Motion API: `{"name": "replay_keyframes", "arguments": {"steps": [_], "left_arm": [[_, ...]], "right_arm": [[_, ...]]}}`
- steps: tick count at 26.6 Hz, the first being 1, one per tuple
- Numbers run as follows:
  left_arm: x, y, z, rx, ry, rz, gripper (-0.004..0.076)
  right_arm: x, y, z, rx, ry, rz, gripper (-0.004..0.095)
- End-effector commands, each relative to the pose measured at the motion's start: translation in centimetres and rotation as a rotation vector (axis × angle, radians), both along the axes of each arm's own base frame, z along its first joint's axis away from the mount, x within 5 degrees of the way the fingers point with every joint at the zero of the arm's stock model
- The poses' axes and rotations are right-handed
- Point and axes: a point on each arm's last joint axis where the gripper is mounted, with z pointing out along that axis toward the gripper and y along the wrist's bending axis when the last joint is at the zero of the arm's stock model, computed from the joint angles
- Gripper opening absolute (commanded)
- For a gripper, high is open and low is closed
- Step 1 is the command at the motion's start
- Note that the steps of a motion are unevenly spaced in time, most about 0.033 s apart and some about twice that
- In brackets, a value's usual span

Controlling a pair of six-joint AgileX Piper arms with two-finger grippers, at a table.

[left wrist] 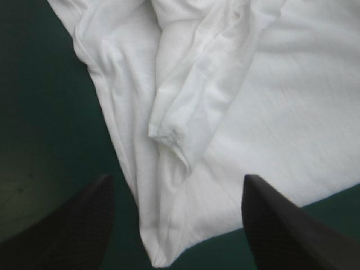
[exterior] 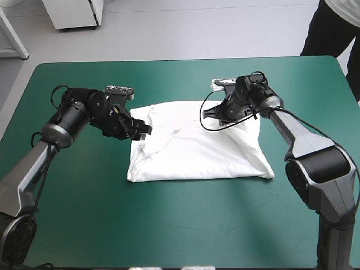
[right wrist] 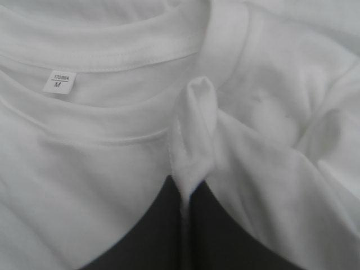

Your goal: Fold the cloth

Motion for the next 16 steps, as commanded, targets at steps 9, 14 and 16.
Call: {"name": "replay_keyframes", "arguments": {"steps": [9, 14, 16], "left_arm": [[-0.7, -0.3, 2.4, -0.076, -0.075, 0.004, 0.0405], [-0.8, -0.2, 2.5, -0.068, -0.076, 0.003, 0.0405], [-1.0, -0.1, 2.7, -0.063, -0.083, 0.002, 0.0405]], "right_arm": [[-0.6, 1.3, 0.7, 0.138, 0.071, 0.064, 0.0605], [-2.7, -0.4, 6.7, 0.066, -0.085, 0.073, 0.0596], [-3.9, -1.4, 9.2, 0.018, -0.148, 0.064, 0.0584]]}}
